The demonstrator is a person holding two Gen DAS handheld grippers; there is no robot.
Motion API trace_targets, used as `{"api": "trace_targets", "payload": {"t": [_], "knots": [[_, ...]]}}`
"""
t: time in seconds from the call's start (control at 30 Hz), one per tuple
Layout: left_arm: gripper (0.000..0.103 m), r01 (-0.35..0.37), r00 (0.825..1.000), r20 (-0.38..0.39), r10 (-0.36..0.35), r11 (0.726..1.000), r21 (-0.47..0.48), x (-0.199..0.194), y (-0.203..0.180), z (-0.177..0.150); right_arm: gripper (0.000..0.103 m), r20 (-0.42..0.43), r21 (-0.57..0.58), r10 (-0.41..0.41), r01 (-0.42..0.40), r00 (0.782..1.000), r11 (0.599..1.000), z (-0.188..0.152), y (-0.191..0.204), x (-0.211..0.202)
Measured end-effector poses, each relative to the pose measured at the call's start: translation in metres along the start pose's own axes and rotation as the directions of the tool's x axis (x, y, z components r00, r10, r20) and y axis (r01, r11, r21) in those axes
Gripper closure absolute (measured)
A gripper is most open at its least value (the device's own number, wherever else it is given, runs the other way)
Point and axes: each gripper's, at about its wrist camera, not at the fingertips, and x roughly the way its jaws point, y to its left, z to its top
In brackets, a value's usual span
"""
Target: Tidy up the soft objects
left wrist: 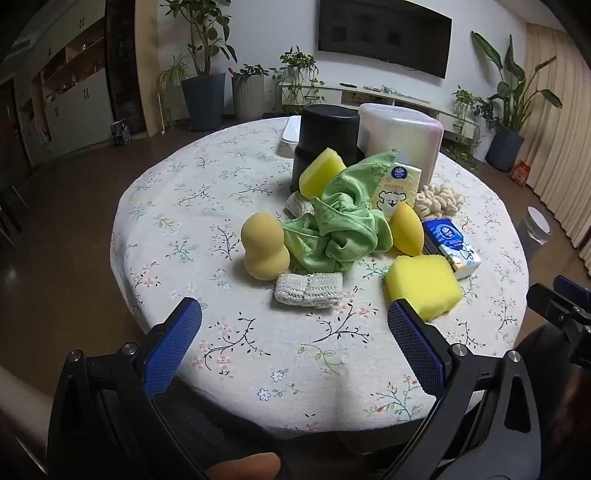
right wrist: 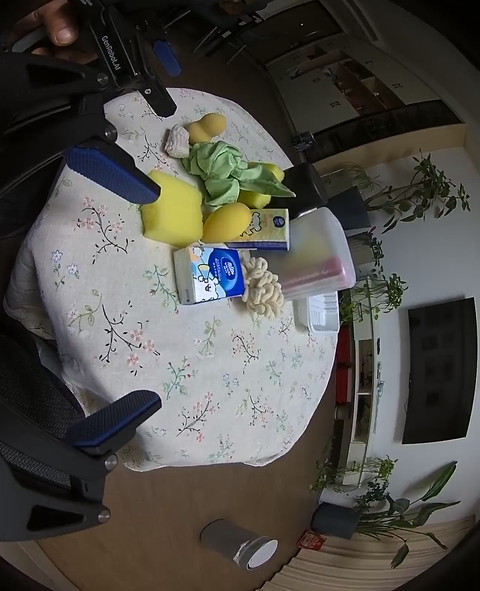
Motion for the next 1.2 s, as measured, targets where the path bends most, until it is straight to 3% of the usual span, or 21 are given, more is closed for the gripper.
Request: {"api": "trace_targets", "payload": {"t": [1.2], "knots": [[0.001,-0.015,1.0,-0.002,0.015,1.0,0.015,0.0049,-0.0031,-0.0026,0.0,-0.008,-0.001,-0.002,0.002,1.0,1.0,-0.0003,0.0004,0.0024]]}}
